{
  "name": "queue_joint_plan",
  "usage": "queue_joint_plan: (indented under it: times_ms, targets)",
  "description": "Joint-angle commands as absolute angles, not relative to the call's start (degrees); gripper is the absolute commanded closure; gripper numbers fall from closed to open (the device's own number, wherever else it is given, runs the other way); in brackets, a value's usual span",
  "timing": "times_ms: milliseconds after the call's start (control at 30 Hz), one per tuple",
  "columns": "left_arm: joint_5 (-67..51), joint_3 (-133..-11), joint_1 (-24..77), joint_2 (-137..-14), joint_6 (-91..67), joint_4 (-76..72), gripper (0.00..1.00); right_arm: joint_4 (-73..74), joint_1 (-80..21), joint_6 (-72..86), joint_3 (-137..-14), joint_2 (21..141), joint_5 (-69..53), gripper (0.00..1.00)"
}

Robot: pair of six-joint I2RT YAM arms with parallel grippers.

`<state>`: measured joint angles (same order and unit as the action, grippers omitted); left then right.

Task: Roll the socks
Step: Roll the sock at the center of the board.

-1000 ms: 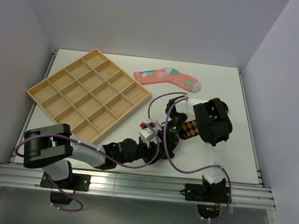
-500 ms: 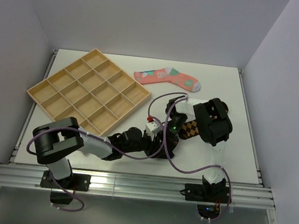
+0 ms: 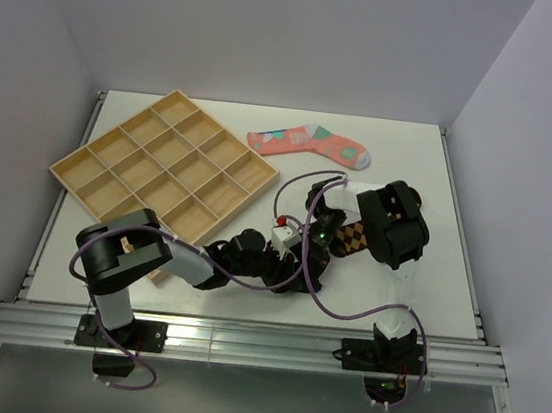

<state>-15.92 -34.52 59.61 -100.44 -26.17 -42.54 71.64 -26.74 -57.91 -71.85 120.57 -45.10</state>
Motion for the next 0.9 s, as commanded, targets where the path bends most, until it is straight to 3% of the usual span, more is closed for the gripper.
queue_joint_plan:
  times_ms: [0,367,500,533,567,667,867]
  targets:
    - [-17.75,-36.04,58.89,-101.16,-25.14,-44.12,0.57,66.27,-26.46,-58.36,-71.28,120.76,-42.19,0.82]
    - [-15.91,-37.00,58.36,-105.99,-29.88,-44.65,0.65,63.73,-26.46,-55.99,-70.49,119.45,-42.10,0.80]
    - [-14.33,-37.35,58.45,-106.79,-34.18,-43.25,0.81,60.91,-26.46,-53.36,-69.35,118.04,-41.49,0.76]
    - [-12.76,-37.61,58.45,-107.05,-36.36,-41.59,0.94,60.13,-26.46,-52.65,-68.82,117.34,-41.31,0.75]
    - [-11.18,-37.97,58.45,-107.31,-37.95,-39.92,1.00,58.03,-26.46,-51.69,-68.56,116.90,-40.79,0.70]
    - [-5.64,-39.46,59.76,-107.49,-43.05,-34.22,1.00,53.72,-26.28,-46.08,-66.98,114.53,-39.29,0.61]
    - [-0.26,-42.36,62.58,-107.75,-50.44,-22.96,1.00,48.79,-25.75,-39.13,-65.66,108.56,-36.57,0.53]
